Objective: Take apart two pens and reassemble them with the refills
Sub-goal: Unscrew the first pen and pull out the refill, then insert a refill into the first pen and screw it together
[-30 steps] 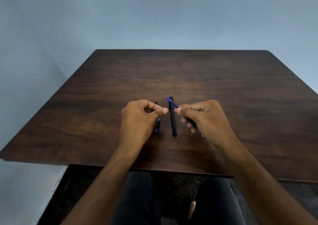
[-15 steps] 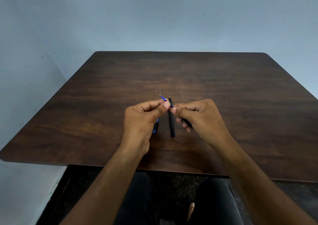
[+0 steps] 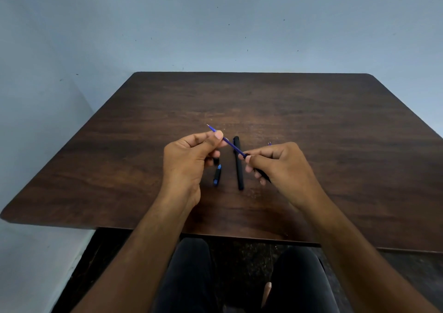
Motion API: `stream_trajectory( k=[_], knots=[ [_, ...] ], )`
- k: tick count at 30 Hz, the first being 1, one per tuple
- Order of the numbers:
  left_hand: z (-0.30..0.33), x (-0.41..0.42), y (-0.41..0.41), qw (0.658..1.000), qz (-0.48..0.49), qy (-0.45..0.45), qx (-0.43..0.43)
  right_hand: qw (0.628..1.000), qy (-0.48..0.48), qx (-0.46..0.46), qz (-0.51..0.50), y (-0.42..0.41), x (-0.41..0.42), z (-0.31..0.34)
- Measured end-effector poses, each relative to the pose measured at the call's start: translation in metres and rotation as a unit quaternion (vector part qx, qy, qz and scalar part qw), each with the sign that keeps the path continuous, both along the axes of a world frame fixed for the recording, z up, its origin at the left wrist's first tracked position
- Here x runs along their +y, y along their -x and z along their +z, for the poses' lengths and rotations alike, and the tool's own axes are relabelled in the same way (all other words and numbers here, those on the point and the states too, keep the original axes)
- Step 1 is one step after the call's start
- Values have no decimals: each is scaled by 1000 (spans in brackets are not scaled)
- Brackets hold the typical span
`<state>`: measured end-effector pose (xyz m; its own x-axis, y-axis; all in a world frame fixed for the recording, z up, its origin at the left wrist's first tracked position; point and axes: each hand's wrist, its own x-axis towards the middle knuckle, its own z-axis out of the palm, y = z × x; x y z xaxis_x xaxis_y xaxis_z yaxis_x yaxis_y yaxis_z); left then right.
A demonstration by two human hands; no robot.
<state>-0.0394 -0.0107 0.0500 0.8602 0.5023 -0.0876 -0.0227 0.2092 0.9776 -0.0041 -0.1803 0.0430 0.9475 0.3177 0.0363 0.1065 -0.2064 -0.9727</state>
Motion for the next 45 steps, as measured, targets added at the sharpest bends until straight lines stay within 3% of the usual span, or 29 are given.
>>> stream_trajectory(
  k=[11, 18, 27, 33, 38, 45],
  knots=[
    [12, 27, 0, 996, 63, 11, -66, 1000, -7, -2, 4, 5, 1, 4],
    [19, 46, 2, 995, 76, 5, -64, 1000, -2, 7, 11, 6, 5, 4],
    [19, 84, 6, 979, -1, -187, 84, 999, -23, 4, 26, 7, 11, 3],
    [2, 94, -7, 926, -5, -326, 190, 999, -19, 2, 36, 8, 15, 4],
    [-4, 99, -24, 894, 6, -357, 269, 999, -16, 1, 33, 6, 14, 4],
    [-10, 99, -34, 858, 37, -426, 285, 999, -18, -7, 29, 2, 14, 3]
  ],
)
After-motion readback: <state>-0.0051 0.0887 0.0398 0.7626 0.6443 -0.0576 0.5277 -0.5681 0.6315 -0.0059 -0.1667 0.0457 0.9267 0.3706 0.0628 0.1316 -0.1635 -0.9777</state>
